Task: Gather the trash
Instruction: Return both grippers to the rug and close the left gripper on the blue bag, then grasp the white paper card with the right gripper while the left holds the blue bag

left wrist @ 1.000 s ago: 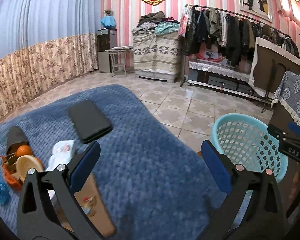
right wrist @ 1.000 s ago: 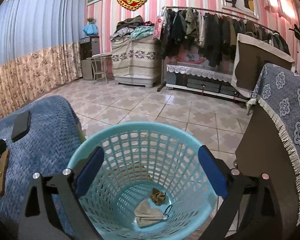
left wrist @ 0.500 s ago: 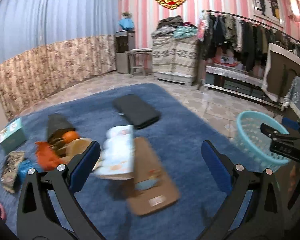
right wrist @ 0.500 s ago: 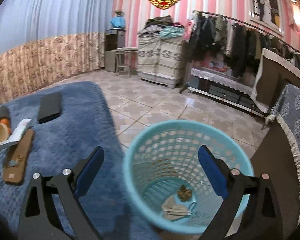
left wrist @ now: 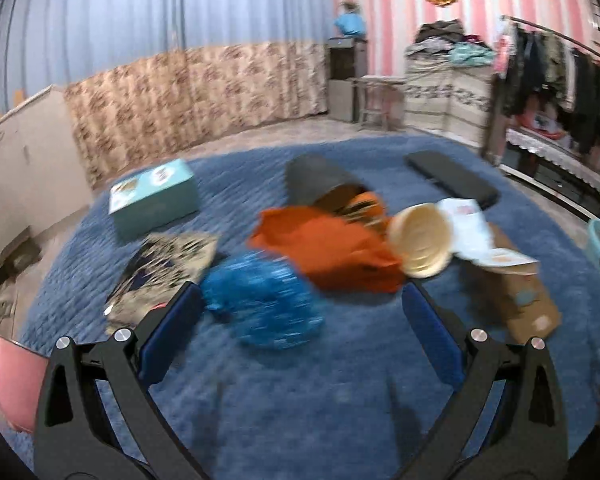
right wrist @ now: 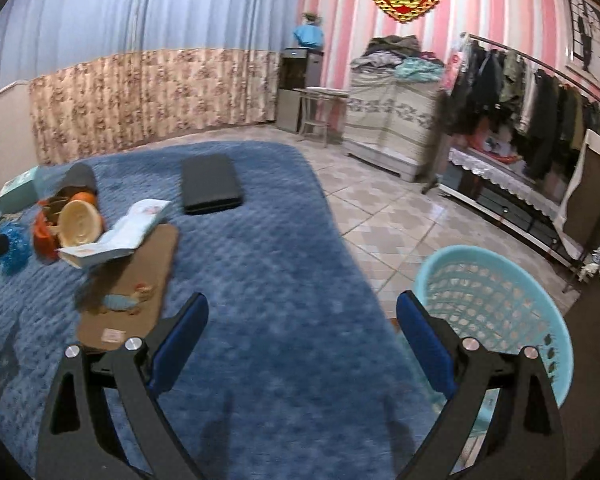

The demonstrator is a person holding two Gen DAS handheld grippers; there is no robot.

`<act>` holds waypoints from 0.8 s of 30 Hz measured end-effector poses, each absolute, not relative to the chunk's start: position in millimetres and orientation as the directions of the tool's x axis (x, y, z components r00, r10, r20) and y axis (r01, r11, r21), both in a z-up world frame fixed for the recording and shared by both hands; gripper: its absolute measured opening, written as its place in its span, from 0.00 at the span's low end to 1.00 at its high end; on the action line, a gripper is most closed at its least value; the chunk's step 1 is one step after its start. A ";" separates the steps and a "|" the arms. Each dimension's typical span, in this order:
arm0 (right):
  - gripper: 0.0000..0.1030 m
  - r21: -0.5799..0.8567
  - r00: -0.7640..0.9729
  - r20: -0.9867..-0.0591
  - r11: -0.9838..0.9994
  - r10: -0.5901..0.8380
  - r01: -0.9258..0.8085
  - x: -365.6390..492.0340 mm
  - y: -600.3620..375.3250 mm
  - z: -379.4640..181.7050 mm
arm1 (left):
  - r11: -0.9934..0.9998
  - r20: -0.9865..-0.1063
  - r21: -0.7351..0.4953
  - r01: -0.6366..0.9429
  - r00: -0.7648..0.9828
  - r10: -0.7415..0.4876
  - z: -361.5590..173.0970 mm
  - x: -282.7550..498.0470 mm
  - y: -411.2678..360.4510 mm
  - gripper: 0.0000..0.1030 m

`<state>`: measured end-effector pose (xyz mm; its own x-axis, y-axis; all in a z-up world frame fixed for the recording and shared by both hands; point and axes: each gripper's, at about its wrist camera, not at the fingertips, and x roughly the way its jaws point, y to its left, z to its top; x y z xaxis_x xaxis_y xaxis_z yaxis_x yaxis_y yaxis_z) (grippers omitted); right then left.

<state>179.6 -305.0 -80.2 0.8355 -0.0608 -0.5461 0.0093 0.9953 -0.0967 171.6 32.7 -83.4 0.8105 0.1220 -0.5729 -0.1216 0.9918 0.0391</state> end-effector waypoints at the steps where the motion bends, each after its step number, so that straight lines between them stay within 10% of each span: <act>1: 0.90 -0.092 0.834 -0.549 0.996 -0.048 -0.003 179.7 -299.2 -79.9 | 0.991 -0.579 0.032 -0.127 0.806 0.122 -84.6 172.9 37.4 0.91; 13: 0.90 -0.108 0.803 -0.593 0.983 0.055 -0.148 184.5 -223.3 -93.1 | 0.992 -0.666 -0.070 -0.101 0.745 0.029 -105.7 205.0 69.2 0.39; 24: 0.90 -0.038 0.779 -0.612 0.979 0.136 -0.200 194.5 -174.2 -92.1 | 0.986 -0.601 -0.087 -0.140 0.797 0.060 -99.0 183.5 83.0 0.35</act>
